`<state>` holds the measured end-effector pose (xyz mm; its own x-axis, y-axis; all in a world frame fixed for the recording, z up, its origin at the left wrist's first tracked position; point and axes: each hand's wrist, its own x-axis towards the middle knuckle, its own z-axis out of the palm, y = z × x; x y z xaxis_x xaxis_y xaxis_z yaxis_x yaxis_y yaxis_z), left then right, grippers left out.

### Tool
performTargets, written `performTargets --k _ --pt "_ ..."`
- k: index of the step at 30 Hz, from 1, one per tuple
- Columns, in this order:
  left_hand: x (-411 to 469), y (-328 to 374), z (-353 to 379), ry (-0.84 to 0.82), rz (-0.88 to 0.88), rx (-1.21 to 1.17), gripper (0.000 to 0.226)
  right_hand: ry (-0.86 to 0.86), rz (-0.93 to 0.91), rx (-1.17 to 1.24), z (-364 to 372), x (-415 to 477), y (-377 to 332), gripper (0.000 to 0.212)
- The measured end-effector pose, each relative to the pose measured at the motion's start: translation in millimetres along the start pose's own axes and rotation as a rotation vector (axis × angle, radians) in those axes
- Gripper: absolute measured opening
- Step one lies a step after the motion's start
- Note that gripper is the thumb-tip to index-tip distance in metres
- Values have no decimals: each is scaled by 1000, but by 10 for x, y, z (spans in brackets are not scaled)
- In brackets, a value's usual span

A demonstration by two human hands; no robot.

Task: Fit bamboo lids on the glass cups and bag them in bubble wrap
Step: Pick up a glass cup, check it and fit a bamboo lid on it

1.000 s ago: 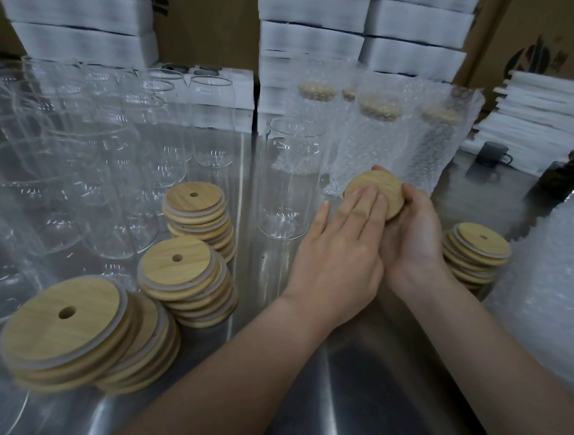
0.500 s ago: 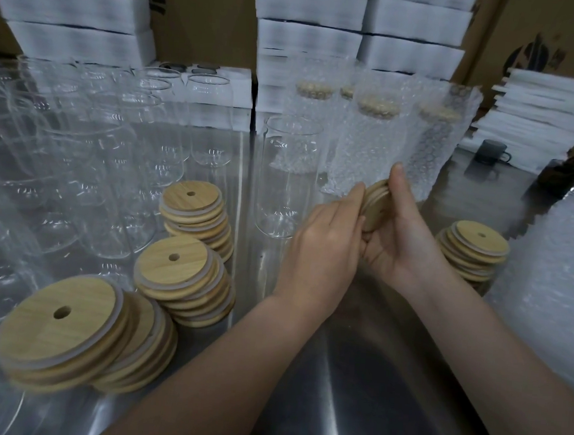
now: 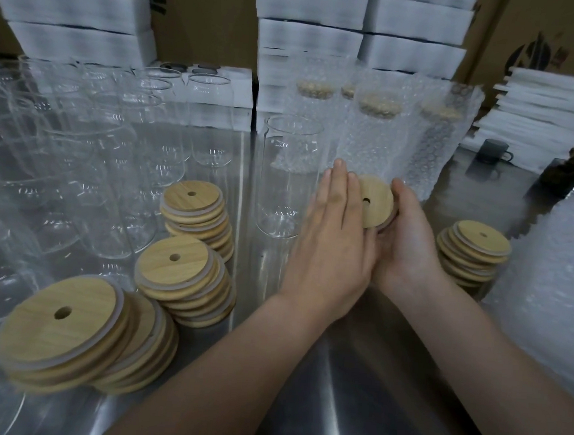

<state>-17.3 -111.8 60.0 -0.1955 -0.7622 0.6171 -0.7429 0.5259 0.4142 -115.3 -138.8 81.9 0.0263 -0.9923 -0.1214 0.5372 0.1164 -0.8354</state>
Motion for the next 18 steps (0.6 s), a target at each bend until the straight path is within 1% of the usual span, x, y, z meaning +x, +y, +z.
performTargets --k 3,8,10,13,14,17,18 --pt "-3 19 -3 -112 3 107 71 11 -35 -29 34 -21 18 47" --pt "-23 -5 -18 -214 74 157 70 -10 21 19 44 -34 -1 55" --pt "-21 7 -12 -241 115 129 70 -52 24 60 24 -25 -22 63" --pt "-27 27 -21 -223 163 66 68 -77 26 64 12 -28 -72 76" --pt "-27 29 -29 -218 178 56 66 -59 26 91 -1 -15 -96 75" --pt "-27 37 -44 -203 215 55 64 14 -20 244 -13 31 -181 52" --pt "-27 44 -49 -186 220 45 64 12 -31 263 -16 39 -195 48"
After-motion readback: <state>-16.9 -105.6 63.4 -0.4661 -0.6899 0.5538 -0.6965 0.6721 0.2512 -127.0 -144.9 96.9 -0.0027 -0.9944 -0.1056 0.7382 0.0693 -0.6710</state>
